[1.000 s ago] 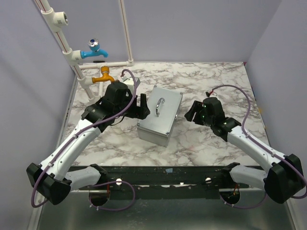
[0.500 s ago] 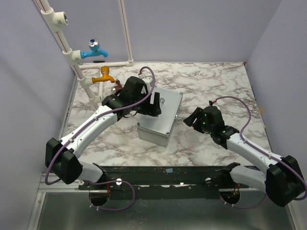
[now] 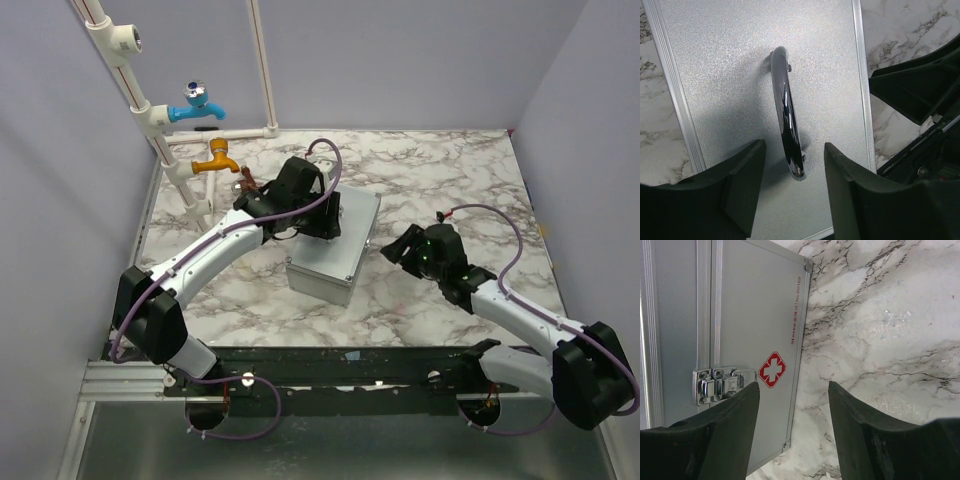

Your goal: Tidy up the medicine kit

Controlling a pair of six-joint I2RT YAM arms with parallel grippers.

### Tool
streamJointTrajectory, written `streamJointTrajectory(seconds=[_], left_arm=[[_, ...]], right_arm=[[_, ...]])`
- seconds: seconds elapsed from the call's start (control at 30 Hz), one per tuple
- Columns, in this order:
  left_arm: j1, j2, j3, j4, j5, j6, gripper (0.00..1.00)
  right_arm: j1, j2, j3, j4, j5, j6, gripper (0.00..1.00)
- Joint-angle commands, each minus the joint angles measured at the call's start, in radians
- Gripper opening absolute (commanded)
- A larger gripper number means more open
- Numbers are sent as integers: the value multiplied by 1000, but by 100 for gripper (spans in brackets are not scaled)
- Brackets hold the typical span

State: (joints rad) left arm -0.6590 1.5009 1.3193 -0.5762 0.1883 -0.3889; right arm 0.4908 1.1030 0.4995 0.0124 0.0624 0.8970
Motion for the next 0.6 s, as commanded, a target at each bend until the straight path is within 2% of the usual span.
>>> streamJointTrajectory(seconds=[0.0, 0.13, 0.4, 0.57], left_arm=[[-14, 34, 44, 15, -32, 21, 44], [-26, 57, 64, 6, -61, 37, 36], [-71, 73, 96, -11, -137, 154, 0], [-96, 91, 113, -38, -160, 258, 0]], right_arm=[[-2, -22, -23, 31, 21, -12, 60], [-2, -34, -38, 32, 31, -13, 60], [-2, -59, -74, 64, 0, -26, 60], [-1, -100, -107, 92, -47, -74, 60]])
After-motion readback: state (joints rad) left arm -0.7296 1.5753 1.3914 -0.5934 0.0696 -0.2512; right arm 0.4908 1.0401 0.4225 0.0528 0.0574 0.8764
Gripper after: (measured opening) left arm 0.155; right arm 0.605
